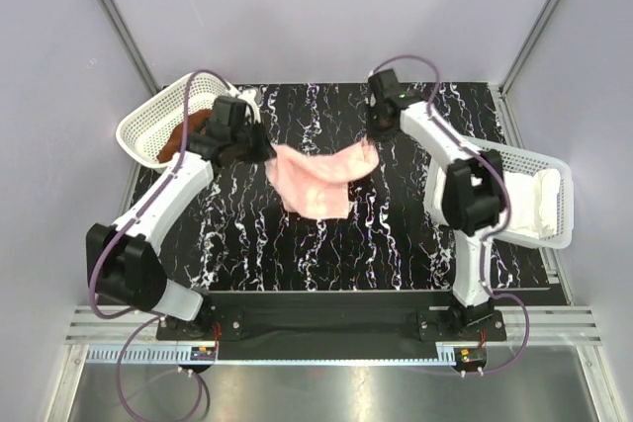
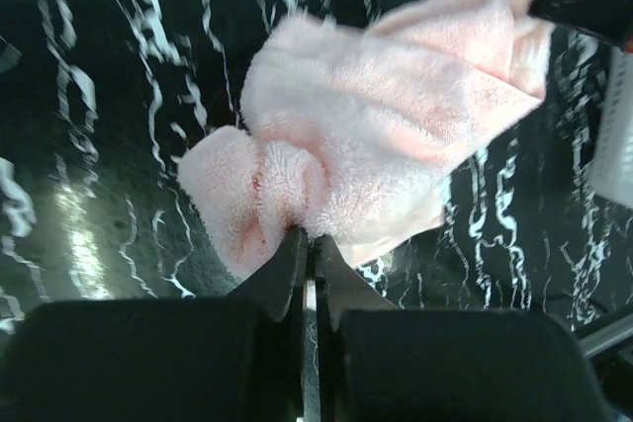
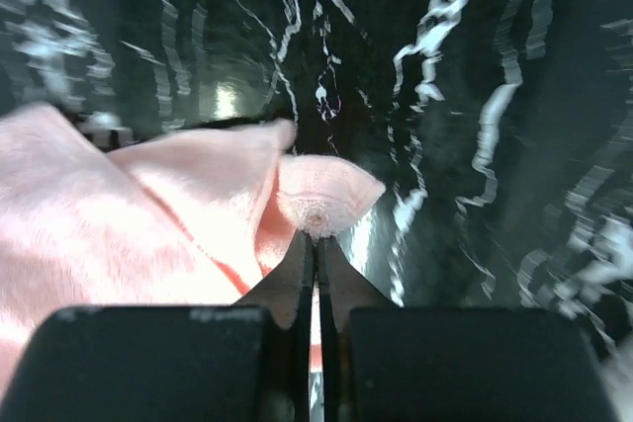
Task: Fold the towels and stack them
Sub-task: Flatten out the crumpled towel
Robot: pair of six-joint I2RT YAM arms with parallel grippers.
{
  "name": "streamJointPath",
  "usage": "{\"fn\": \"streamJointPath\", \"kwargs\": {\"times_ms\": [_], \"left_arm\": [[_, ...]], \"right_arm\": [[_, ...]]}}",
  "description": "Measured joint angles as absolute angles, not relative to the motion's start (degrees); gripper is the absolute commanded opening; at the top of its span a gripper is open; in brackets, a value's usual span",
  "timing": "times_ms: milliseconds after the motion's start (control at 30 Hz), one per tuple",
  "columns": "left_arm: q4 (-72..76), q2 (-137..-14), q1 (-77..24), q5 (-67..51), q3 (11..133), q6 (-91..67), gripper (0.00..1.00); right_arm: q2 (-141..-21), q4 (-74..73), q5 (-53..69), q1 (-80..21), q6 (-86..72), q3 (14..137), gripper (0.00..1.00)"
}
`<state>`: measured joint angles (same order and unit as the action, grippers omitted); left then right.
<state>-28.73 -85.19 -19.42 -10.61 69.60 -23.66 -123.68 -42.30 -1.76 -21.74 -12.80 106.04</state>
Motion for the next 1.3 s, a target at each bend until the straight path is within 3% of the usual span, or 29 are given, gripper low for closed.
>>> {"fn": "streamJointPath", "kwargs": {"times_ms": [167,400,700,833,933,967,1000,1067,1167,1200,1300], "left_arm": [[-33.39,-79.99,-19.42,-7.07,75.92,-20.08,0.00],[-38.04,-75.37,-19.42,-3.92,71.46,-17.50,0.00],[-41.87,-70.57,-19.40,-11.20,67.90,-17.61,0.04],[-40.38,-74.74,-19.14,-15.31,69.76,-18.65,0.04],[-37.95,-83.22,-16.99,-15.44,71.29,-19.57,0.14],[-37.19,-85.60,-16.19,-15.14,71.31,-19.81,0.28],[-36.69,-88.29,-15.07,-14.37,71.31,-19.92,0.34],[-36.58,-92.42,-13.52,-12.32,71.37,-20.51,0.37],[-38.28,-95.11,-12.47,-8.69,73.12,-19.62,0.38],[-38.17,-95.11,-12.69,-7.86,73.49,-19.14,0.39],[-36.80,-92.66,-16.05,-4.16,74.28,-16.16,0.40]], "right_arm": [[-107.50,-44.18,-5.19,-21.74,-12.82,105.27,0.00],[-89.43,-45.60,-4.73,-21.74,-16.71,97.36,0.00],[-88.14,-47.64,7.09,-22.57,-23.09,94.04,0.00],[-89.54,-44.29,8.78,-22.72,-24.93,94.63,0.01],[-96.64,-40.47,9.17,-22.72,-25.41,99.00,0.11],[-100.31,-39.09,9.17,-22.72,-25.52,101.10,0.17],[-103.96,-38.70,9.10,-22.72,-25.52,103.26,0.23],[-112.88,-37.82,8.73,-22.72,-25.23,108.92,0.28],[-124.40,-40.47,8.34,-22.70,-24.05,116.81,0.43],[-126.72,-41.45,8.03,-22.63,-23.53,118.06,0.52],[-128.35,-45.04,7.62,-22.09,-22.98,117.97,0.64]]}}
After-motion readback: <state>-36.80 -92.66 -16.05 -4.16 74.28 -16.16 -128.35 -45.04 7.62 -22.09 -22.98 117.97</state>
